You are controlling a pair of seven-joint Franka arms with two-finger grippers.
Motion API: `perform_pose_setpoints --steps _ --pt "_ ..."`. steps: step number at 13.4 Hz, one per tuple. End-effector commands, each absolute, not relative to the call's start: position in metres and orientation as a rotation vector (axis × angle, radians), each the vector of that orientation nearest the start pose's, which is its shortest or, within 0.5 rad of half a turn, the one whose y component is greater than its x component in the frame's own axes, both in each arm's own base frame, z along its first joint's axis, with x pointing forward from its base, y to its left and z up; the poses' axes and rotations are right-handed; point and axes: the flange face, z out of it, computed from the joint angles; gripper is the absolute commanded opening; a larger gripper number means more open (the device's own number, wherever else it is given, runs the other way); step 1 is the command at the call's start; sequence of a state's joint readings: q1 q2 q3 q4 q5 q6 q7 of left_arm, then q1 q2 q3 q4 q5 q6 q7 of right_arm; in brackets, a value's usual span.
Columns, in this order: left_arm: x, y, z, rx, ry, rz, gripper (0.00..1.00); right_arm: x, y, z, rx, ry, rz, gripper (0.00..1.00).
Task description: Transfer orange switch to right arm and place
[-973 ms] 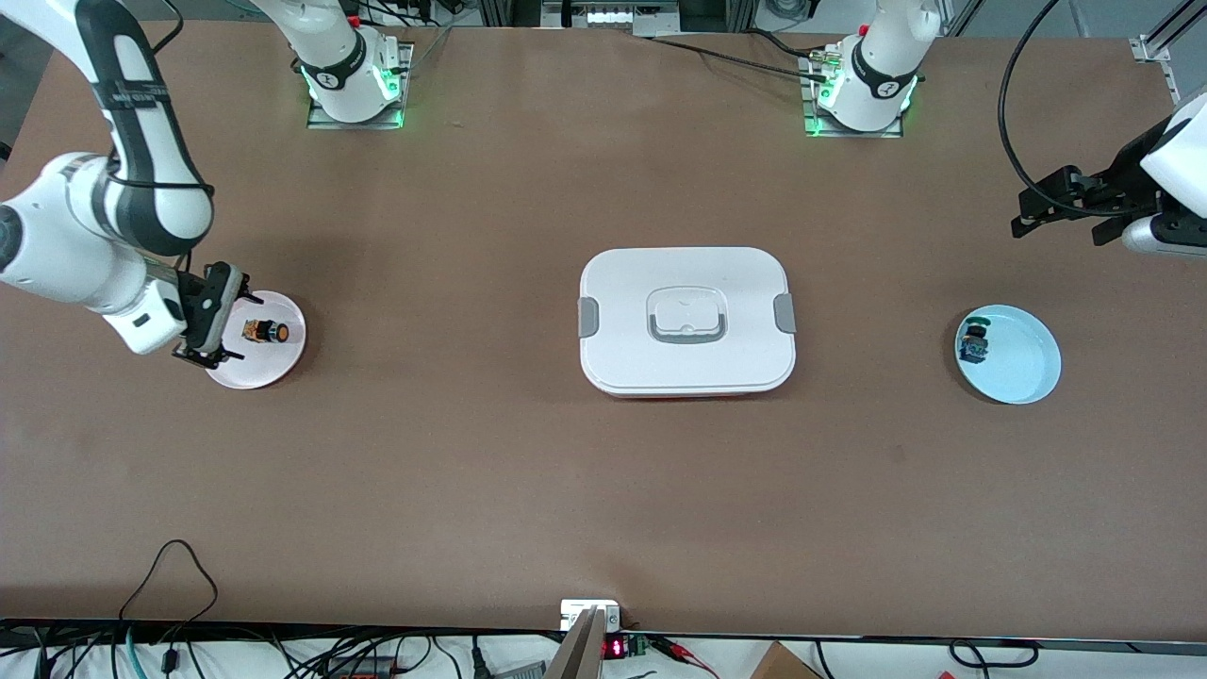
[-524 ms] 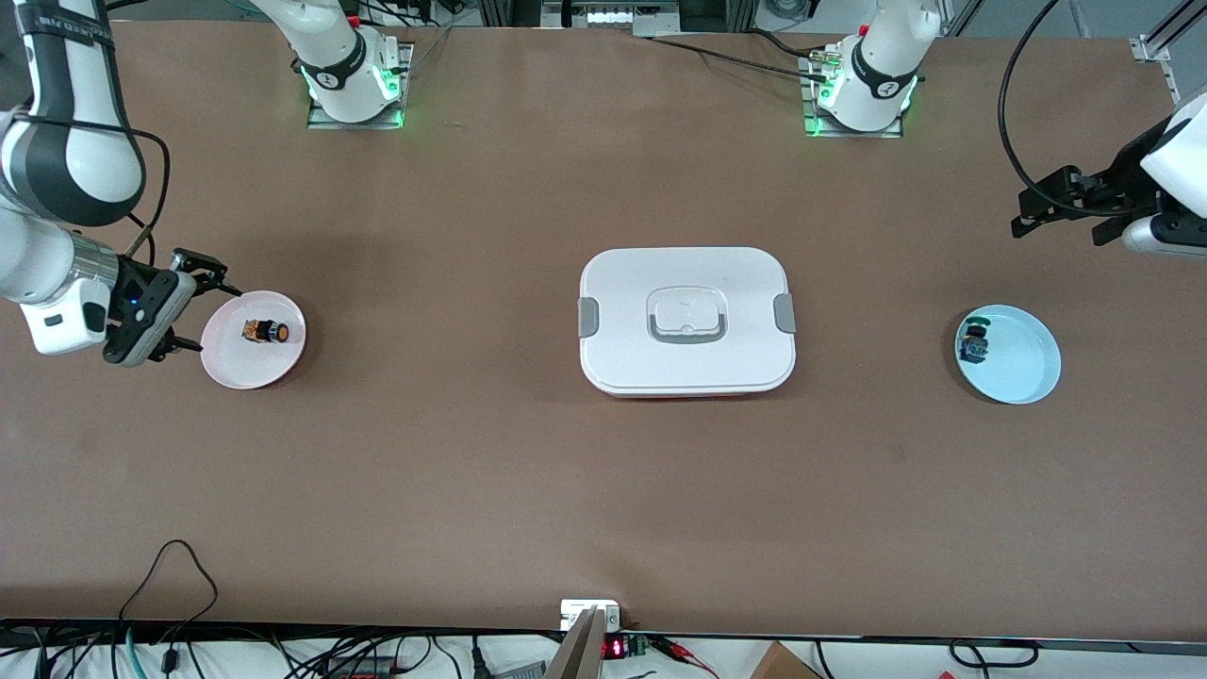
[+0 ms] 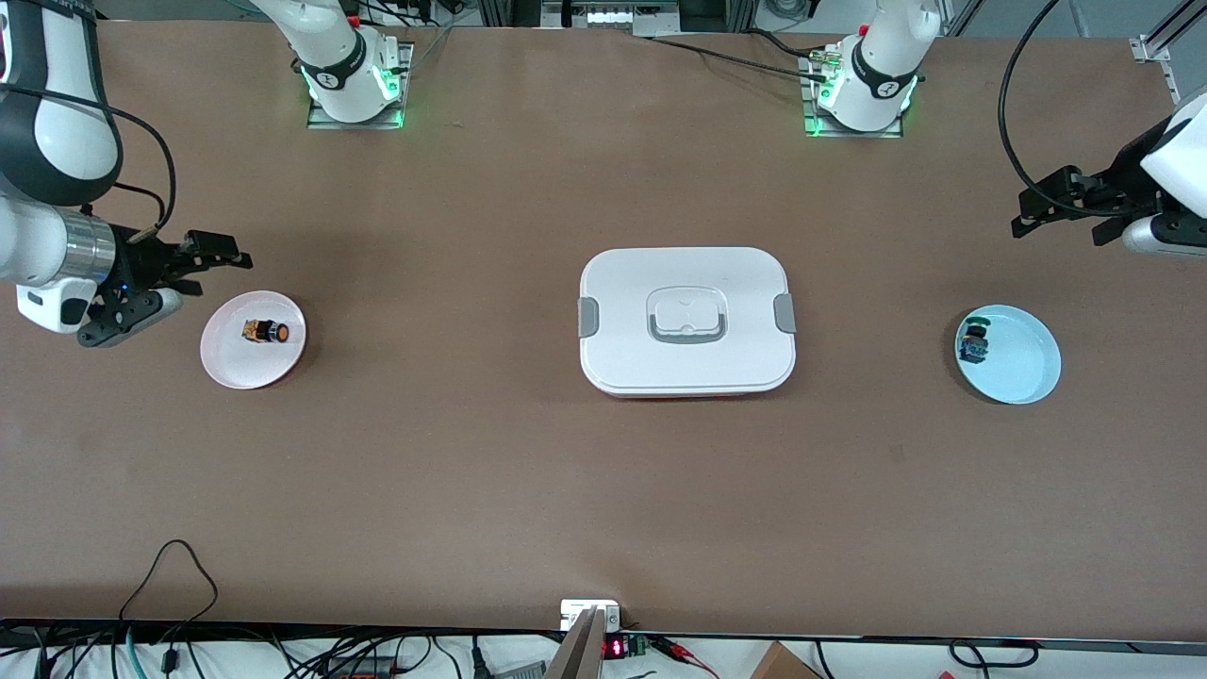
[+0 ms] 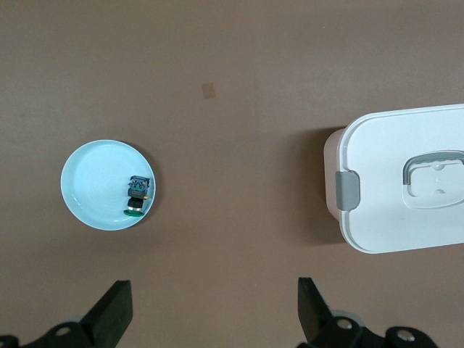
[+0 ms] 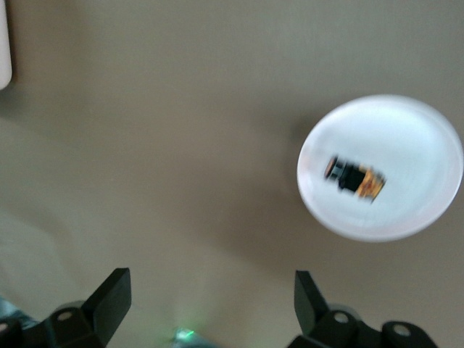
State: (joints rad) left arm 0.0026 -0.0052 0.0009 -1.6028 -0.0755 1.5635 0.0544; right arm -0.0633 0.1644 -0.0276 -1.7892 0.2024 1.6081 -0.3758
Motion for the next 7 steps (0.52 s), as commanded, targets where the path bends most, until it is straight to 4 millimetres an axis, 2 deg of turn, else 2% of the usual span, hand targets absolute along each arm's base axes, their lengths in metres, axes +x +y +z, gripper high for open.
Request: perform_pose_setpoints --steps 1,2,5,7 --pt "0.553 -0.005 0.616 -3.195 0.064 0.057 1.00 0.554 -0.016 0.466 -2.895 -0.183 0.522 1.00" --pt "0.553 -0.005 0.616 -3.195 0.064 0.057 1.00 0.555 -0.008 0.478 -2.938 -0.208 0.524 1.00" --pt "0.552 -0.001 0.615 -3.195 0.052 0.062 1.00 0.573 0.000 0.513 -3.106 -0.340 0.402 1.00" --pt "0.553 -0.001 0.615 -3.194 0.054 0.062 1.00 0.593 -0.019 0.527 -3.172 -0.286 0.140 1.00"
